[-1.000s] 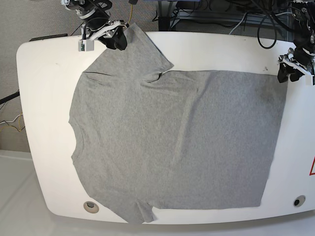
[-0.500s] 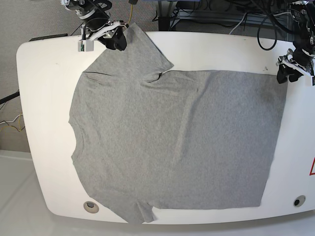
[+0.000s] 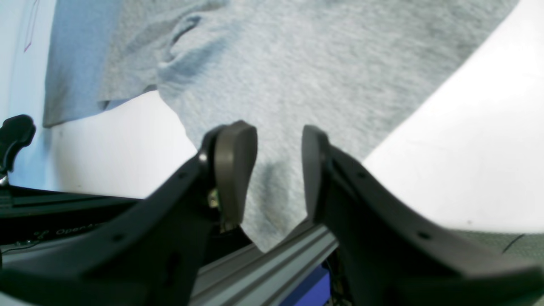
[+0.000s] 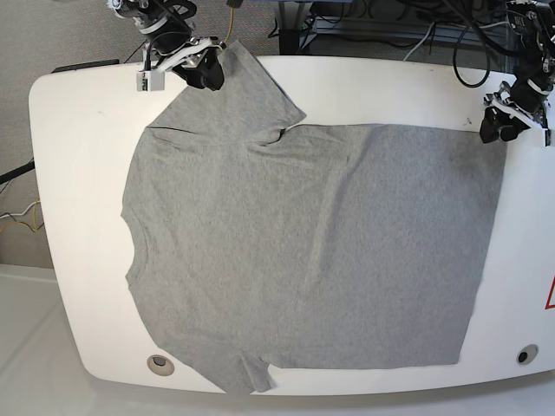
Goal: Fold the T-shirt properly
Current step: 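Shift the open left gripper along the shirt's shoulder corner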
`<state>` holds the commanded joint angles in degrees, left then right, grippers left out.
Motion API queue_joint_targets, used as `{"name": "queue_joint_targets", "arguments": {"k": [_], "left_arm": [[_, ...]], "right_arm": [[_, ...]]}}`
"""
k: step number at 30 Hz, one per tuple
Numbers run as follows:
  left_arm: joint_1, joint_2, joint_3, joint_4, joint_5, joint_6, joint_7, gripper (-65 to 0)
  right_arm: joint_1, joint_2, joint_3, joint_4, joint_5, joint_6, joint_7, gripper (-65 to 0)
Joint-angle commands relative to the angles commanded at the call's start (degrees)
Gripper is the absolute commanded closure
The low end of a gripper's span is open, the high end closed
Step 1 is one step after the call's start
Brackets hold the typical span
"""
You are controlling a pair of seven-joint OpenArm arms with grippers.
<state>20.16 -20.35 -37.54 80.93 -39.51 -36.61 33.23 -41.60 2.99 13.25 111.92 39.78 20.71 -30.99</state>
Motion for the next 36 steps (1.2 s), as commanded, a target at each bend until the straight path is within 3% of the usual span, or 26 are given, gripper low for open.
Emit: {"name": "queue_joint_targets", "arguments": {"k": [9,21,23,25,33,36], "left_arm": [[-0.33,-0.01,-0.33,-2.93,0.70,0.87,-0.89,-29.3],[-0.53,-0.61,0.51,-2.24,0.97,2.36,-0.50,-21.1],[-0.43,-0.69,0.61,-2.07,0.92,2.40,-0.53,-22.3],[-0.17,-0.42,0.26,-1.86,0.30,1.34,-0.01,-27.9],[0.54,-0.60,-0.09,-0.98,-2.75,0.82,0.74,-34.5],[-0.36,-0.33,0.29,-1.00,-3.32,-0.73,2.54,-35.7]], "right_arm": [[0.03,0.10,0.21,-0.11,-0.21,0.02,-0.13,-21.2],[0.59,0.07,0.15,-0.18,-0.67,0.03,-0.81,-21.5],[0.60,0.07,0.21,-0.19,-0.69,0.06,-0.85,-21.5],[0.43,-0.03,0.17,-0.21,-0.47,-0.08,-0.51,-21.6],[0.43,-0.16,-0.03,-0.48,-0.53,-0.03,-0.39,-22.6],[0.53,-0.07,0.14,-0.51,0.23,0.09,-0.78,-22.0]]}}
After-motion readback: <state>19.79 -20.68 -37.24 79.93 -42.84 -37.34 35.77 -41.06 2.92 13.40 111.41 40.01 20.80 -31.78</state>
